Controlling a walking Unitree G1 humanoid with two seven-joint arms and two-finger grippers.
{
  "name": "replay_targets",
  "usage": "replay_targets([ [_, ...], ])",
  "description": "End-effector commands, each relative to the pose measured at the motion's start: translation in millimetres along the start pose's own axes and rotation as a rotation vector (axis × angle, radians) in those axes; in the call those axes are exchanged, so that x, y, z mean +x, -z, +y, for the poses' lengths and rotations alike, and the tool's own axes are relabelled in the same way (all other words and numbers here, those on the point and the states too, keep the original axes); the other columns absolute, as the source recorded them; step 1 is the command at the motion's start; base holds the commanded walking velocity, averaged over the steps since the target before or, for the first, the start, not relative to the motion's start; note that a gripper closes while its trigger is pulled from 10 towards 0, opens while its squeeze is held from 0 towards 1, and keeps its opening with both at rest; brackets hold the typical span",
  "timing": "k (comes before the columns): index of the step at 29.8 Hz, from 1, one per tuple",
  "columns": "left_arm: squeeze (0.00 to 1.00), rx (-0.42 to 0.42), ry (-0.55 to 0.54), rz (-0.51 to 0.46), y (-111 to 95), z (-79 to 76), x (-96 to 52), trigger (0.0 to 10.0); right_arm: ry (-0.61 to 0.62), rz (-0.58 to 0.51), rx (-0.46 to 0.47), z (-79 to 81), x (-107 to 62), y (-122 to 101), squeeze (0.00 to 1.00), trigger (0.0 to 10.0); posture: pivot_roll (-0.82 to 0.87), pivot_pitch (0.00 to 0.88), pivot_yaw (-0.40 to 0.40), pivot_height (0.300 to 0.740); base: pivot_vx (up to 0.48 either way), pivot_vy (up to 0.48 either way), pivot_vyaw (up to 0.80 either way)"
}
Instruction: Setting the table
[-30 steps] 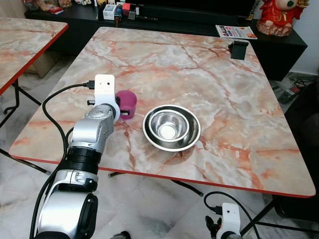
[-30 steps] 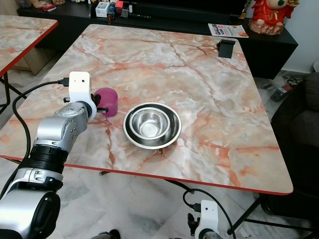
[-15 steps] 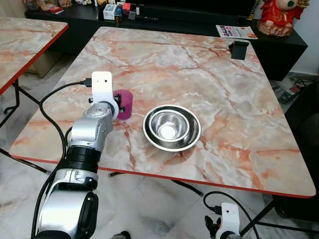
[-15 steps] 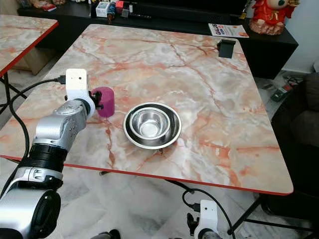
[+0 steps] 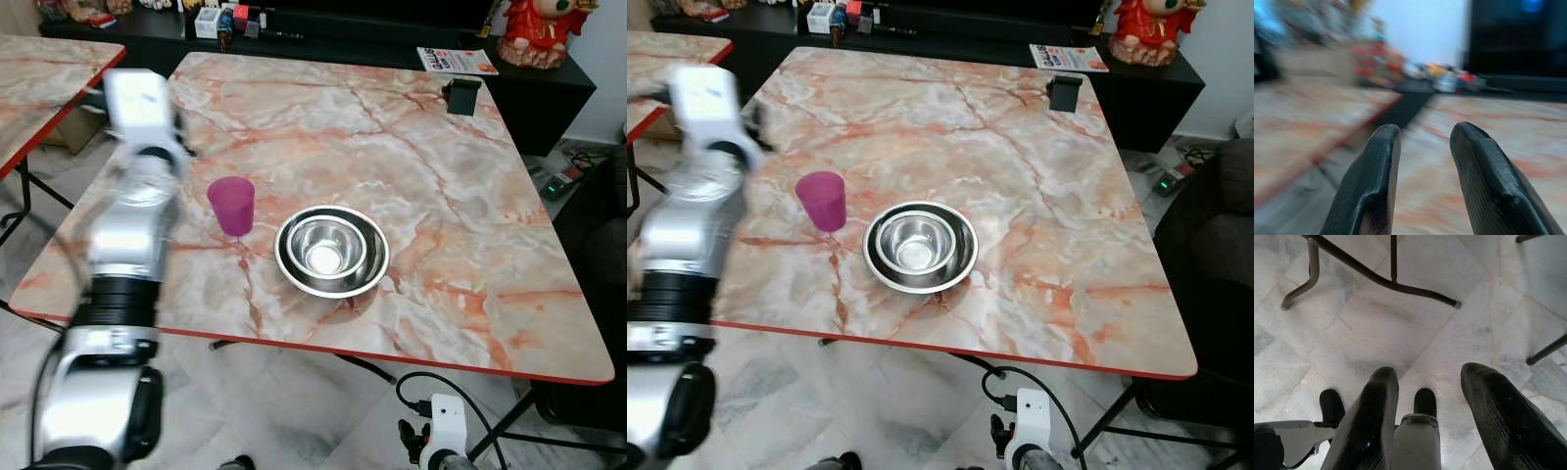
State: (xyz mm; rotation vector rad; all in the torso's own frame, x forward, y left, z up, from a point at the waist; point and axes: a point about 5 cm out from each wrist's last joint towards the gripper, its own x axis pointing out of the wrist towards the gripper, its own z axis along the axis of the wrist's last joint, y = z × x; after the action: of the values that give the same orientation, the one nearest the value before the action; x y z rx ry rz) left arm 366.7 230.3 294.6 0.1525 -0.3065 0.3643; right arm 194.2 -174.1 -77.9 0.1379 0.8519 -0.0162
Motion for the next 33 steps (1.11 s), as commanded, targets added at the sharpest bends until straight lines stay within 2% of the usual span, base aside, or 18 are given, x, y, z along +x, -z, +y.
replay_targets([
  [1,0.00,0.104,-0.055,0.011,14,18.4,-3.1,10.0,0.007,0.012,0.005,-0.8,-0.8,4,0.00,10.0,0.07,0.124,-0.067,0.740,0.000,0.000,0.00],
  [3,0.00,0.258,-0.117,0.037,34,53.7,-7.9,10.0,0.008,0.007,0.016,1.2,-0.1,2,0.00,10.0,0.08,0.123,-0.061,0.740,0.000,0.000,0.00],
  [5,0.00,0.306,-0.150,0.051,41,65.2,-10.7,10.0,0.006,0.007,0.016,2.4,0.1,2,0.00,10.0,0.08,0.125,-0.057,0.740,0.000,0.000,0.00],
  [6,0.00,0.431,-0.182,0.095,55,81.7,-15.8,10.0,0.006,0.003,0.026,2.7,0.2,2,0.00,10.0,0.08,0.124,-0.055,0.740,0.000,0.000,0.00],
  [7,0.00,0.431,-0.182,0.095,55,81.7,-15.8,10.0,0.006,0.003,0.026,2.7,0.2,2,0.00,10.0,0.08,0.124,-0.055,0.740,0.000,0.000,0.00],
  [8,0.00,0.581,-0.204,0.101,68,101.6,-24.8,10.0,0.006,0.003,0.030,3.4,0.3,2,0.00,10.0,0.09,0.126,-0.050,0.740,0.000,0.000,0.00],
  [10,0.00,0.699,-0.214,0.128,81,114.5,-31.9,10.0,0.006,0.006,0.032,4.2,0.2,3,0.00,10.0,0.10,0.128,-0.047,0.740,0.000,0.000,0.00],
  [11,0.00,0.781,-0.210,0.171,93,121.9,-37.3,10.0,0.006,0.011,0.034,4.7,-0.1,4,0.00,10.0,0.10,0.129,-0.046,0.740,0.000,0.000,0.00],
  [12,0.00,0.885,-0.229,0.250,113,137.8,-50.7,10.0,0.002,0.020,0.033,5.9,-0.6,7,0.00,10.0,0.11,0.127,-0.044,0.740,0.000,0.000,0.00],
  [16,0.00,0.909,-0.276,0.328,131,152.5,-65.8,10.0,0.000,0.025,0.034,6.9,-0.9,9,0.00,10.0,0.11,0.126,-0.040,0.740,0.000,0.000,0.00],
  [19,0.00,0.980,-0.321,0.488,162,170.6,-93.8,10.0,0.001,0.023,0.040,7.6,-0.7,9,0.00,10.0,0.10,0.119,-0.034,0.740,0.000,0.000,0.00],
  [21,0.00,0.983,-0.332,0.578,181,178.1,-112.5,10.0,0.004,0.019,0.045,6.8,-0.6,8,0.00,10.0,0.09,0.113,-0.031,0.740,0.000,0.000,0.00],
  [22,0.00,0.983,-0.332,0.578,181,178.1,-112.5,10.0,0.004,0.019,0.045,6.8,-0.6,8,0.00,10.0,0.09,0.113,-0.031,0.740,0.000,0.000,0.00],
  [24,0.00,0.925,-0.326,0.701,206,180.2,-136.9,10.0,0.008,0.019,0.043,5.2,-0.8,8,0.00,10.0,0.08,0.107,-0.028,0.740,0.000,0.000,0.00],
  [26,0.00,0.911,-0.322,0.726,211,179.9,-142.7,10.0,0.009,0.019,0.042,4.9,-0.9,8,0.00,10.0,0.08,0.102,-0.028,0.740,0.000,0.000,0.00],
  [29,0.00,0.812,-0.249,0.883,239,171.6,-173.4,10.0,0.015,0.020,0.043,2.7,-1.6,9,0.00,10.0,0.07,0.086,-0.026,0.740,0.000,0.000,0.00],
  [31,0.00,0.619,-0.146,0.998,262,148.1,-199.9,10.0,0.018,0.031,0.034,1.2,-2.3,12,0.00,10.0,0.06,0.075,-0.025,0.740,0.000,0.000,0.00],
  [33,0.00,0.482,-0.082,1.051,273,128.7,-215.2,10.0,0.021,0.044,0.020,0.2,-2.9,14,0.00,10.0,0.05,0.069,-0.027,0.740,0.000,0.000,0.00],
])
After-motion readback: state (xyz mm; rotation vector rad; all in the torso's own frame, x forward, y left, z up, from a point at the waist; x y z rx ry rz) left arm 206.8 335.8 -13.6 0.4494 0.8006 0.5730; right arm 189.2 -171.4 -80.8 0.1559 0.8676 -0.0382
